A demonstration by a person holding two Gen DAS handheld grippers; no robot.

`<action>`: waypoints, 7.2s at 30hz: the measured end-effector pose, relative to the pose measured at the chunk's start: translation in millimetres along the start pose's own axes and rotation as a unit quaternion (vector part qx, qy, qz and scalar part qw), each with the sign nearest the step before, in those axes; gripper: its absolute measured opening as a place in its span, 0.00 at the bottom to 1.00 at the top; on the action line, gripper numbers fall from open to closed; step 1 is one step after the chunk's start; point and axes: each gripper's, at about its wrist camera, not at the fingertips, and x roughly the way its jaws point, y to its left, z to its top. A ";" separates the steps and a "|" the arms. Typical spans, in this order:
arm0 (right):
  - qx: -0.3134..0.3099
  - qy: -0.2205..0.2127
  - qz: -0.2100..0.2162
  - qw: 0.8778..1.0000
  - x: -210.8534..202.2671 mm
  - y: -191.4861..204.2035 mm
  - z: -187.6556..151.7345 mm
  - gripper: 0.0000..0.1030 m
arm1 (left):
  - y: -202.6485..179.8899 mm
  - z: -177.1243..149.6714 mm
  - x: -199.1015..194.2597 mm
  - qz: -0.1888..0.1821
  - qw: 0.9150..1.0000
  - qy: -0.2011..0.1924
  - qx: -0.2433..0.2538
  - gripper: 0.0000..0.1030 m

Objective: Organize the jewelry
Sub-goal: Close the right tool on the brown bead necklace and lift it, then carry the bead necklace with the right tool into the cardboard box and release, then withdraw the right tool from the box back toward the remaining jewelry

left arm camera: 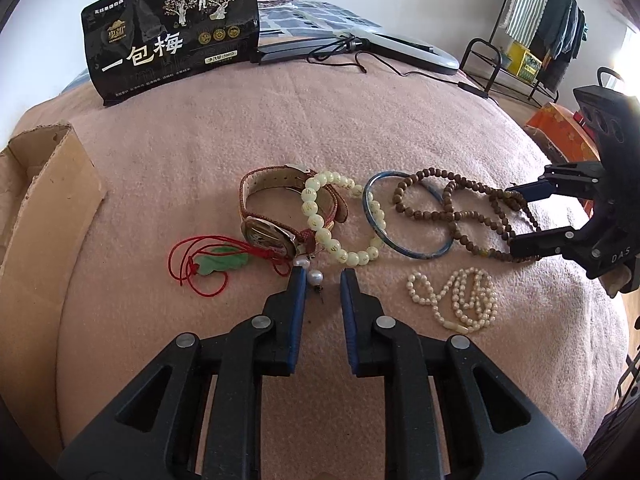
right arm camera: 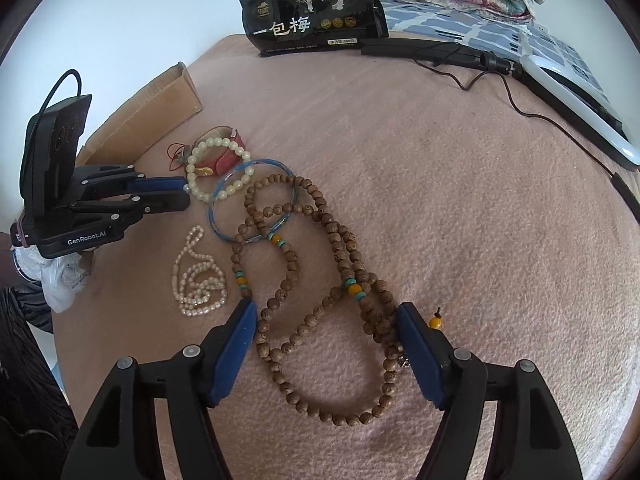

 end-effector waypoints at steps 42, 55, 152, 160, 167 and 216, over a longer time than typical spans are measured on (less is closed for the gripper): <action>-0.017 0.021 -0.127 0.992 0.3 35.3 0.9 0.17 | -16.5 -7.8 -20.8 -0.018 0.999 -0.021 0.034 0.06; 0.020 -0.048 -0.160 0.986 -67.0 55.8 -2.3 0.17 | -26.2 -4.5 -89.9 -0.022 0.997 -0.067 0.038 0.06; -0.025 -0.160 -0.093 0.982 24.8 307.4 226.4 0.83 | 231.5 -42.1 -200.4 0.134 0.967 -0.091 -0.194 0.61; -0.008 -0.166 -0.108 0.980 12.0 299.1 218.4 0.88 | 225.3 -40.1 -202.5 0.139 0.968 -0.097 -0.185 0.61; -0.001 -0.174 -0.123 0.977 -9.4 289.2 204.8 0.90 | 210.0 -33.6 -207.2 0.135 0.970 -0.111 -0.171 0.61; 0.111 -0.112 -0.195 0.968 -61.2 92.0 45.4 0.94 | 43.3 -11.6 -128.2 0.021 0.998 -0.061 0.018 0.61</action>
